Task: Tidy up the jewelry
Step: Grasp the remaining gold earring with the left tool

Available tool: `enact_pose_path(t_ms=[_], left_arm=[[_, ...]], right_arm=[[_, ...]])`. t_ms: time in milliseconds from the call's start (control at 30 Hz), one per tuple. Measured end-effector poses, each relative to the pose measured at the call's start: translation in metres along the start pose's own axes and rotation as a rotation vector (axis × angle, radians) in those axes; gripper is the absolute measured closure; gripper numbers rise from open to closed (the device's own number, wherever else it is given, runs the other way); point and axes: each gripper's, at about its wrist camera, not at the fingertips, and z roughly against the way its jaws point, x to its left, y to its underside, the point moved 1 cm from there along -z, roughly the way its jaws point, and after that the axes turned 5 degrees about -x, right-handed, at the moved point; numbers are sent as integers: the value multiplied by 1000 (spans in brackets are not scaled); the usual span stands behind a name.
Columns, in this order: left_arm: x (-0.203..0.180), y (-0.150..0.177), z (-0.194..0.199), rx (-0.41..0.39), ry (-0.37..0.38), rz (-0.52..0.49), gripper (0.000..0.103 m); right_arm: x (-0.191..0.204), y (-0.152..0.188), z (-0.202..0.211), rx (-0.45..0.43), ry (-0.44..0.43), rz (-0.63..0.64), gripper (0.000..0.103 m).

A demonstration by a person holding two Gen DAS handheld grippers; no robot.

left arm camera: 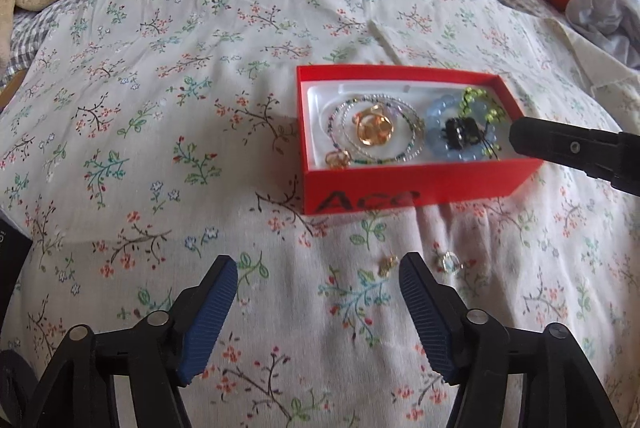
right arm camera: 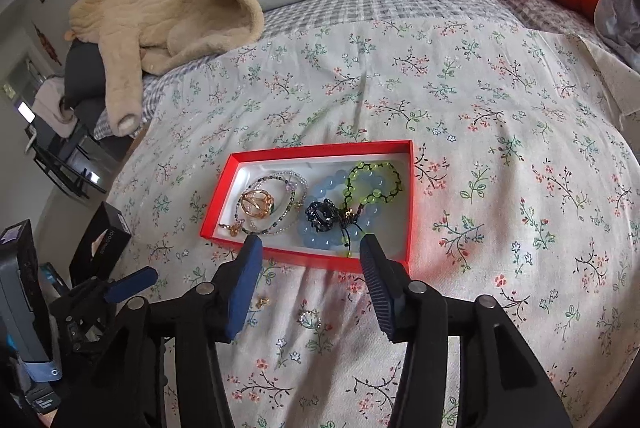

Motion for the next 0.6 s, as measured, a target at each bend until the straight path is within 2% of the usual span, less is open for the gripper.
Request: enact_pose_path(t_ms=[333,433,600], left_arm=[[3,21,1,29,-21,-30,26],[1,26,-1,34,-32,-42,22],[-2,35,-8,37,-67,-78,22]], right_arm=[[0,20,10,9,53,61,48],[1,27,11,20,54,86,46],[-1,38,10,35,74,130,41]])
